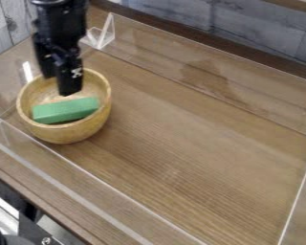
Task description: Move green object from inside the wooden bowl to the table next to it
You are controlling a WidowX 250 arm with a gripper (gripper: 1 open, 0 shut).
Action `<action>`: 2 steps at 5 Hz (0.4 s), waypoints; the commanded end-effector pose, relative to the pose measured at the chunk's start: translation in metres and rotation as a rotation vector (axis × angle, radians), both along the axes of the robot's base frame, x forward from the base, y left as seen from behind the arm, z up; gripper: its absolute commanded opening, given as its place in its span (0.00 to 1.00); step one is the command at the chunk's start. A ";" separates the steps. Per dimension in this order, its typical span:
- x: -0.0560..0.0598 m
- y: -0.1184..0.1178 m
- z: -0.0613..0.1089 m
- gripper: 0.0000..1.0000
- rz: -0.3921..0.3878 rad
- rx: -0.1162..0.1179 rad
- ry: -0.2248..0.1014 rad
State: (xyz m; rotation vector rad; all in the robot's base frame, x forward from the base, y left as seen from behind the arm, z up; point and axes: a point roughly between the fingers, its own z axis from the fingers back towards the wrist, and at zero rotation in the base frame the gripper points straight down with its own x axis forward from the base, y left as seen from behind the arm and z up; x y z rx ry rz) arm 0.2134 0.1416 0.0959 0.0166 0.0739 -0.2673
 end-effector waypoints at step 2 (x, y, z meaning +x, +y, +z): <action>0.002 0.018 -0.019 1.00 -0.053 0.026 -0.028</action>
